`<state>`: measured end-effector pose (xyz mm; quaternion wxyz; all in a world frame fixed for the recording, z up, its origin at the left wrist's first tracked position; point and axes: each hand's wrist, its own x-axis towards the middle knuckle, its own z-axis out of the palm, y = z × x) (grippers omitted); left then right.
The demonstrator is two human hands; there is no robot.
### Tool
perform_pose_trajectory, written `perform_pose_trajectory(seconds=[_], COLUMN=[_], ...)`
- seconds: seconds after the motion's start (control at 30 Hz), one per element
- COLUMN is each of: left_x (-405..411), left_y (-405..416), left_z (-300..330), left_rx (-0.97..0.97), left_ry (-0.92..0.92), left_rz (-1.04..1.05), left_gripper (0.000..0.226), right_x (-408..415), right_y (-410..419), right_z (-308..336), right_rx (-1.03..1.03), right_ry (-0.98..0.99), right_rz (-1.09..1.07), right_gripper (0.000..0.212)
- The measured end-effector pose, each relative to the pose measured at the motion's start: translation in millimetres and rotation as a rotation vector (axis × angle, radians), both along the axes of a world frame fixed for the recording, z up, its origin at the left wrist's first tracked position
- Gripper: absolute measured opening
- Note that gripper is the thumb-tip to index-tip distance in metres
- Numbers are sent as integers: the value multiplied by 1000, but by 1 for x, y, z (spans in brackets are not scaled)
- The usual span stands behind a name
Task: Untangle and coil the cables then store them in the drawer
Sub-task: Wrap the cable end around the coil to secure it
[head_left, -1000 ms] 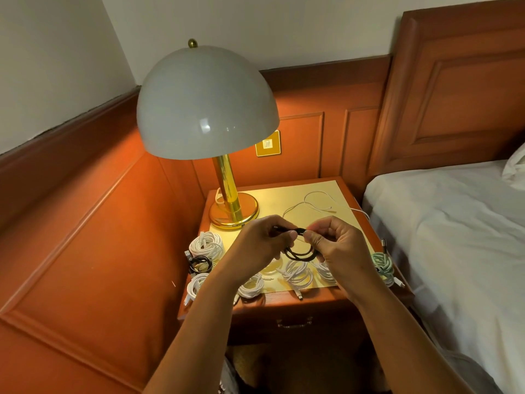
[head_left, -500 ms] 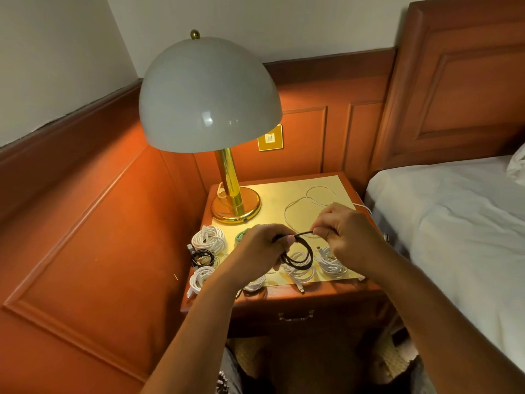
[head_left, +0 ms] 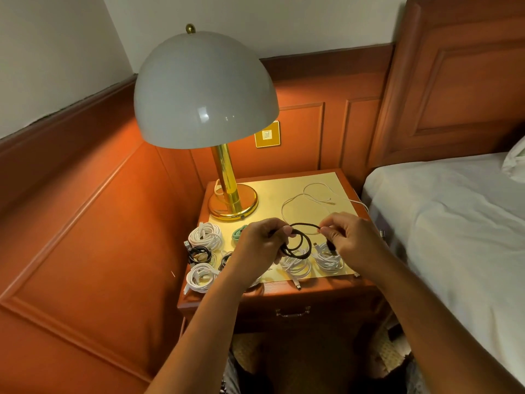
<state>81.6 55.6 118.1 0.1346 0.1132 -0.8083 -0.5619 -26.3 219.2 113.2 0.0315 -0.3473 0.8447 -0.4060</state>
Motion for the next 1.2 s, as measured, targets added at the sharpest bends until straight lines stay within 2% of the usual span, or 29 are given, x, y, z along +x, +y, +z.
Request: perform_pose_trajectory(seconds=[0.1, 0.23, 0.53, 0.7, 0.87, 1.0, 1.13, 1.2], left_x=[-2, -4, -7, -9, -11, -13, -15, -15], left_y=[6, 11, 11, 10, 9, 7, 8, 8], left_z=[-6, -11, -21, -25, -27, -30, -34, -35], left_rx=[80, 113, 5, -144, -328, -345, -429, -461], left_ry=[38, 98, 147, 145, 212, 252, 302, 301], left_rz=[24, 66, 150, 175, 164, 179, 214, 222], left_gripper=[20, 18, 16, 15, 15, 15, 17, 18], right_x=[4, 10, 21, 22, 19, 22, 28, 29], right_y=[-3, -11, -23, -29, -31, -30, -30, -29], right_z=[-5, -8, -11, -18, -19, -14, -16, -17], right_rx=[-118, -355, -769, -837, -897, -764, -751, -681], right_ry=[-129, -417, -1006, -1056, -1121, -1089, -1157, -1130], right_rz=[-20, -84, -98, -176, -149, -70, -9, 26], right_gripper=[14, 14, 15, 15, 16, 21, 22, 25])
